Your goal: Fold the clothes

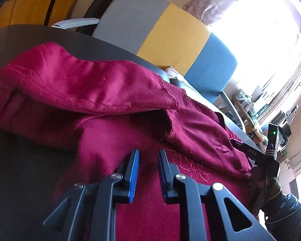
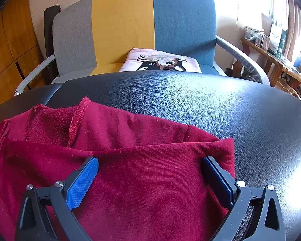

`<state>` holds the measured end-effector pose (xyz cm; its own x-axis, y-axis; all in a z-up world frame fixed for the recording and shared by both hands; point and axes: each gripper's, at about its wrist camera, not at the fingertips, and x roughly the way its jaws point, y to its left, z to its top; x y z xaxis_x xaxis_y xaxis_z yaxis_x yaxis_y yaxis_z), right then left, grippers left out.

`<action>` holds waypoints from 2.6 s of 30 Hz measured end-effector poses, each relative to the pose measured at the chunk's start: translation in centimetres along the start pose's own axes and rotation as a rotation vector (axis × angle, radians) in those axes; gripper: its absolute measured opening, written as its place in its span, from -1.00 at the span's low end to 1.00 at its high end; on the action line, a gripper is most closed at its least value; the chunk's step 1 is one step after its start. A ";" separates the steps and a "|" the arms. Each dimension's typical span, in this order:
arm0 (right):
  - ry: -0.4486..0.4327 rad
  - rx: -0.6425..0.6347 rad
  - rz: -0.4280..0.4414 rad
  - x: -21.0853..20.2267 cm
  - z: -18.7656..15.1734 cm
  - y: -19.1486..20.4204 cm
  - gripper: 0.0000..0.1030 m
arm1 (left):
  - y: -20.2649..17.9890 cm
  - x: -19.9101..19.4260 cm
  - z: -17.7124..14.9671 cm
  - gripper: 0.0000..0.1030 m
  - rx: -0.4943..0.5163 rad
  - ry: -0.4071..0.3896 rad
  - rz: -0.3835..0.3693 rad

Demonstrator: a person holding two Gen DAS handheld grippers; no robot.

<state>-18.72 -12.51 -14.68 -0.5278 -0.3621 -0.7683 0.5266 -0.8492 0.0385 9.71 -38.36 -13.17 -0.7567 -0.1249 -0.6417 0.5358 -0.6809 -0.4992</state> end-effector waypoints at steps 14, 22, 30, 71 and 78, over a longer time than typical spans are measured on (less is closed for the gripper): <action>0.040 0.017 0.080 -1.9 1.5 2.2 1.00 | 0.5 0.7 0.3 -0.64 -0.055 -0.023 -0.057; 0.205 0.097 0.875 -4.8 1.3 11.5 1.00 | 0.8 -0.7 0.3 -0.40 -0.082 -0.035 -0.065; 0.437 0.104 1.070 -2.3 -0.4 20.9 1.00 | 2.0 -1.8 -0.4 -0.23 -0.142 -0.084 -0.105; 0.064 -0.316 0.623 -7.7 4.6 26.0 -0.66 | 2.4 -1.9 -1.2 -0.19 -0.154 -0.109 -0.182; -0.027 -0.315 0.538 -10.8 5.2 20.2 -0.66 | 2.4 -2.2 -1.4 -0.19 -0.149 -0.103 -0.172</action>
<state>-5.86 -27.74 -2.31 -0.1484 -0.7209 -0.6770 0.8927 -0.3922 0.2220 13.21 -38.74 -13.74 -0.8718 -0.0944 -0.4806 0.4390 -0.5855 -0.6815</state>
